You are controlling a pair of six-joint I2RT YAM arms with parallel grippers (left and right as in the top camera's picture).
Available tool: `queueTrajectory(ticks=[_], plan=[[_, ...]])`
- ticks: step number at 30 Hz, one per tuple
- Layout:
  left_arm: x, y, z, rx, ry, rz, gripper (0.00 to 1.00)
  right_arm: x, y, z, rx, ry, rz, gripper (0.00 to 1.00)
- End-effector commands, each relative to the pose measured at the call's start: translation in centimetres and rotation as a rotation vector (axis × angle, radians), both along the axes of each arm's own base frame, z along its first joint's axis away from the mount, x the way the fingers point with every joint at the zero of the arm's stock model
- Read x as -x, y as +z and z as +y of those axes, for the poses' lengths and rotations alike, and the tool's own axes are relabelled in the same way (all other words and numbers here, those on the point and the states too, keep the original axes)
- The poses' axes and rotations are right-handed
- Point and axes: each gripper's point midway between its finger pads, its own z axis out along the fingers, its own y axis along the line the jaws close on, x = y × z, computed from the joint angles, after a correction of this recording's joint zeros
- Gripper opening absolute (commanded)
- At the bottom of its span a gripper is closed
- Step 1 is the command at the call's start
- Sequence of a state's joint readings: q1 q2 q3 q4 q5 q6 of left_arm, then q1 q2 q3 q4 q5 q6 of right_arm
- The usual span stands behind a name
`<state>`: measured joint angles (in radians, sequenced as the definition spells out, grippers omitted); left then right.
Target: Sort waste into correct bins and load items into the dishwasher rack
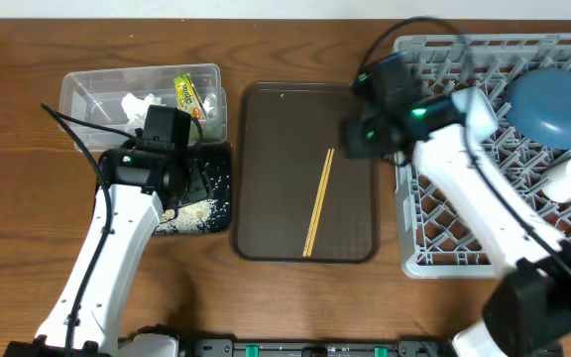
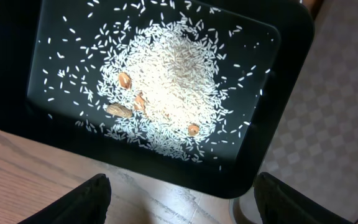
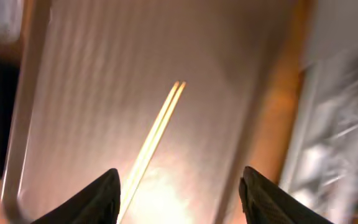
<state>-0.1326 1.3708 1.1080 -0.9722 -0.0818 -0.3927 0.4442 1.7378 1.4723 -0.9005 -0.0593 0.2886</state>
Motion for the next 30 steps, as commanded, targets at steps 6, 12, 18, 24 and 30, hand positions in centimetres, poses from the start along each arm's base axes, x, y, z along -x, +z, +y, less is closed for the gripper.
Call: queueTrajectory(ticks=[6,12,18,24,30], plan=[[0.0,0.2,0.2,-0.003,0.012,-0.006,0.77,3.7,-6.6,4.1,0.058,-0.068,0.217,0.57],[0.0,0.2,0.2,-0.003,0.012,-0.006,0.77,5.7,-10.7,4.6,0.123,-0.134,0.339,0.56],[0.0,0.2,0.2,-0.003,0.012,-0.005,0.77,6.1,-12.7,3.8,0.185,-0.171,0.373,0.56],[0.0,0.2,0.2,-0.003,0.012,-0.006,0.77,5.9,-12.9,3.4,0.206,-0.18,0.363,0.55],[0.0,0.2,0.2,-0.003,0.012,-0.005,0.77,5.8,-13.1,2.9,0.23,-0.207,0.35,0.55]])
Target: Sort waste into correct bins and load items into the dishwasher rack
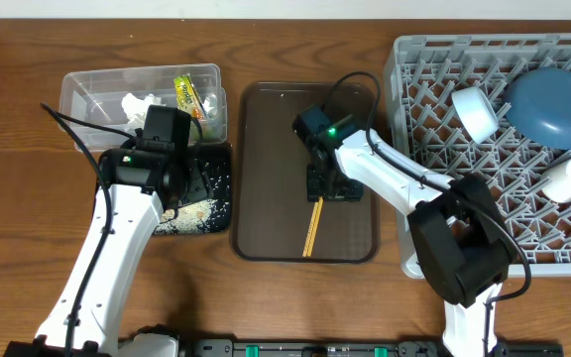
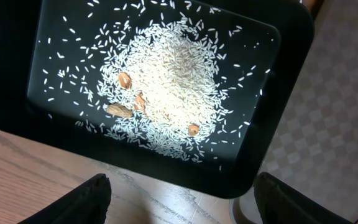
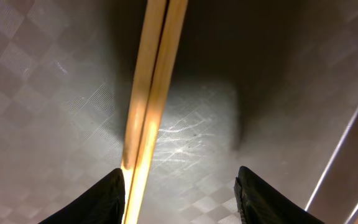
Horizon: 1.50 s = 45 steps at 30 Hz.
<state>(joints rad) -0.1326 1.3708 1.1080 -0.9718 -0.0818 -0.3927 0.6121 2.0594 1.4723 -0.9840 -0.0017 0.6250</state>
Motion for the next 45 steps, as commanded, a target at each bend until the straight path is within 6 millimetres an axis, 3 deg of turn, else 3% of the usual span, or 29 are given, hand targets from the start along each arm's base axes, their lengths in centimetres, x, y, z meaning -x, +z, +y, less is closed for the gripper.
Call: queueTrajectory(ticks=[1,17,18,20,23,30,36,41,45], plan=[[0.0,0.2,0.2,-0.003,0.012,-0.005,0.77,0.2,-0.4,-0.4,0.042,-0.021,-0.008,0.55],[0.0,0.2,0.2,-0.003,0.012,-0.005,0.77,1.1,-2.1,-1.1,0.051,-0.021,0.009,0.56],[0.0,0.2,0.2,-0.003,0.012,-0.005,0.77,1.1,-2.1,-1.1,0.051,-0.022,0.009,0.53],[0.0,0.2,0.2,-0.003,0.012,-0.005,0.77,1.1,-2.1,-1.1,0.05,-0.021,0.007,0.37],[0.0,0.2,0.2,-0.003,0.012,-0.005,0.77,1.1,-2.1,-1.0,0.049,-0.022,0.007,0.26],[0.0,0.2,0.2,-0.003,0.012,-0.005,0.77,0.6,-2.1,-1.3,0.044,-0.034,-0.001,0.11],[0.0,0.2,0.2,-0.003,0.012,-0.005,0.77,-0.9,-1.9,-2.9,0.034,-0.079,-0.009,0.01],[0.0,0.2,0.2,-0.003,0.012,-0.005,0.77,-2.7,-0.2,-3.2,-0.029,0.004,-0.018,0.01],[0.0,0.2,0.2,-0.003,0.012,-0.005,0.77,-4.6,3.7,-3.8,-0.062,0.055,-0.09,0.01]])
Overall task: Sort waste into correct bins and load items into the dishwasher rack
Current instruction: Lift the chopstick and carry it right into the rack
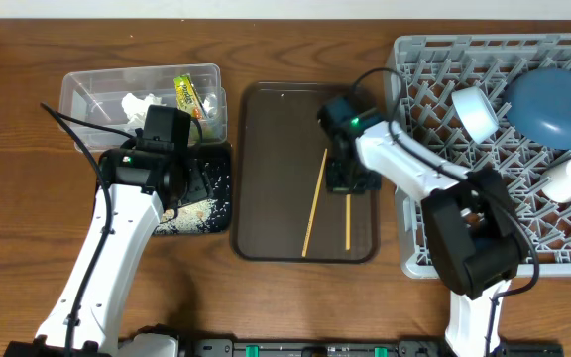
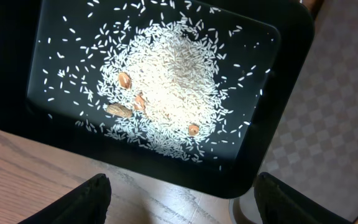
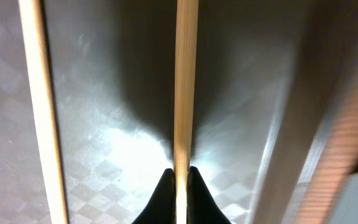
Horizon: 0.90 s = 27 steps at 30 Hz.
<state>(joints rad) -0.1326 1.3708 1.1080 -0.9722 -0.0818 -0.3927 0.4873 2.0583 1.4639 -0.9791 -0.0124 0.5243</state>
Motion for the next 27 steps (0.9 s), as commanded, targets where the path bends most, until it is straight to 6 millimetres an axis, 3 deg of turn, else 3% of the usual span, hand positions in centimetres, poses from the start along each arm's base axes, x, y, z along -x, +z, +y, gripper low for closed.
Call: queueTrajectory(ticks=[1,7,12,18,27], plan=[[0.0,0.2,0.2,-0.003,0.012,-0.005,0.77,-2.8,5.0,0.0,-0.062,0.099,-0.125,0.01],[0.0,0.2,0.2,-0.003,0.012,-0.005,0.77,-4.1,11.9,-2.6,-0.089,0.189,-0.289,0.01],[0.0,0.2,0.2,-0.003,0.012,-0.005,0.77,-3.9,14.7,-6.7,-0.072,0.162,-0.323,0.01],[0.0,0.2,0.2,-0.003,0.013,-0.006,0.77,-3.0,13.8,-10.7,-0.036,0.123,-0.246,0.01],[0.0,0.2,0.2,-0.003,0.013,-0.006,0.77,-3.2,10.0,-12.4,-0.019,0.083,-0.137,0.01]])
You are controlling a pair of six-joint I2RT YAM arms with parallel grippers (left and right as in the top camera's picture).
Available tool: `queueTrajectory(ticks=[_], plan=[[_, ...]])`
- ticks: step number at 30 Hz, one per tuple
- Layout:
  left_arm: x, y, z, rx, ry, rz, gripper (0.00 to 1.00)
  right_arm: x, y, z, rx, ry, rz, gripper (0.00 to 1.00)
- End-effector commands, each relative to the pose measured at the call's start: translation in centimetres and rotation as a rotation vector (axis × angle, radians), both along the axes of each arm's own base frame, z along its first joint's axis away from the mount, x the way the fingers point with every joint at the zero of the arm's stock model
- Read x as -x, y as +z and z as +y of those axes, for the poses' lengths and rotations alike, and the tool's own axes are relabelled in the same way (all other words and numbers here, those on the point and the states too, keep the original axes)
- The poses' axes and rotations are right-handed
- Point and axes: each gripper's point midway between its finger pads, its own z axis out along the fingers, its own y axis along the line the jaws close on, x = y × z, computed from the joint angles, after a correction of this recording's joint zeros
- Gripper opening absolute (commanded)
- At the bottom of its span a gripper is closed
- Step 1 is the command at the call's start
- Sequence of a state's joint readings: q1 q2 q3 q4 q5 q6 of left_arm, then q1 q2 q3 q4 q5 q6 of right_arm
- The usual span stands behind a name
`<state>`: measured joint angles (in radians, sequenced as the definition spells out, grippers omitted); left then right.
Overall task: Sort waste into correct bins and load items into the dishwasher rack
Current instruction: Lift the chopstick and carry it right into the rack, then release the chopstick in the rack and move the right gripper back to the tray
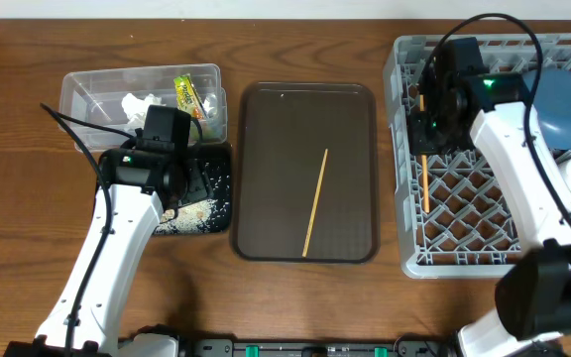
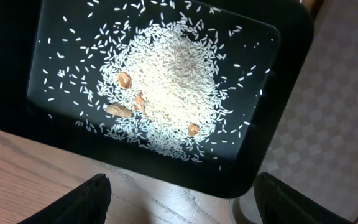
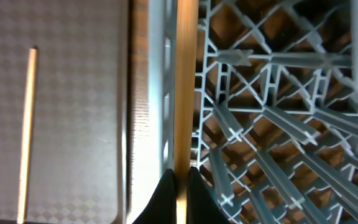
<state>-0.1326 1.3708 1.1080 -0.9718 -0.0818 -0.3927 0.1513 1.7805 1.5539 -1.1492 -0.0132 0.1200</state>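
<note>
My right gripper (image 1: 426,139) is shut on a wooden chopstick (image 1: 425,185) above the left edge of the grey dishwasher rack (image 1: 484,260). In the right wrist view the chopstick (image 3: 183,93) runs up from the gripper (image 3: 180,180), along the rack's left wall (image 3: 166,112). A second chopstick (image 1: 315,201) lies slanted on the brown tray (image 1: 266,149), and shows in the right wrist view as the tray chopstick (image 3: 25,137). My left gripper (image 2: 185,205) hangs open over the black bin (image 2: 278,124) of rice and nuts.
A clear bin (image 1: 142,94) holding wrappers and tissue stands behind the black bin (image 1: 206,193). The rack's right side holds a blue bowl (image 1: 563,99) and a white item. Wooden table lies all around.
My right gripper, then shut on one chopstick low over the tray's right side, now holds it over the rack's left edge. The other chopstick and the left arm have not moved.
At first my right gripper was open above the tray's far right corner, with both chopsticks lying together. Then it was down around the pair. Later it was shut on one chopstick, set apart to the right. Now that chopstick is over the rack.
</note>
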Motion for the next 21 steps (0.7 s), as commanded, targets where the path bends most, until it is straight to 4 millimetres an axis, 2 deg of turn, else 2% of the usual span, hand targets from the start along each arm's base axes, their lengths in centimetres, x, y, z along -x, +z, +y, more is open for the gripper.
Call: queueTrajectory(ticks=[1,4,7,11,17,21], plan=[[0.0,0.2,0.2,-0.003,0.012,-0.005,0.77,0.3,-2.7,-0.3,0.013,0.014,0.08,0.01],[0.0,0.2,0.2,-0.003,0.012,-0.005,0.77,0.4,-4.4,-0.3,0.02,0.014,0.128,0.02],[0.0,0.2,0.2,-0.003,0.012,-0.005,0.77,0.5,-5.7,-0.3,0.025,0.014,0.165,0.07],[0.0,0.2,0.2,-0.003,0.012,-0.005,0.77,0.6,-6.3,-0.3,0.027,0.014,0.181,0.08],[0.0,0.2,0.2,-0.003,0.012,-0.005,0.77,0.4,-5.3,-0.3,0.023,0.014,0.153,0.16],[0.0,0.2,0.2,-0.003,0.012,-0.006,0.77,-0.2,-2.5,-0.2,0.011,0.015,0.064,0.2]])
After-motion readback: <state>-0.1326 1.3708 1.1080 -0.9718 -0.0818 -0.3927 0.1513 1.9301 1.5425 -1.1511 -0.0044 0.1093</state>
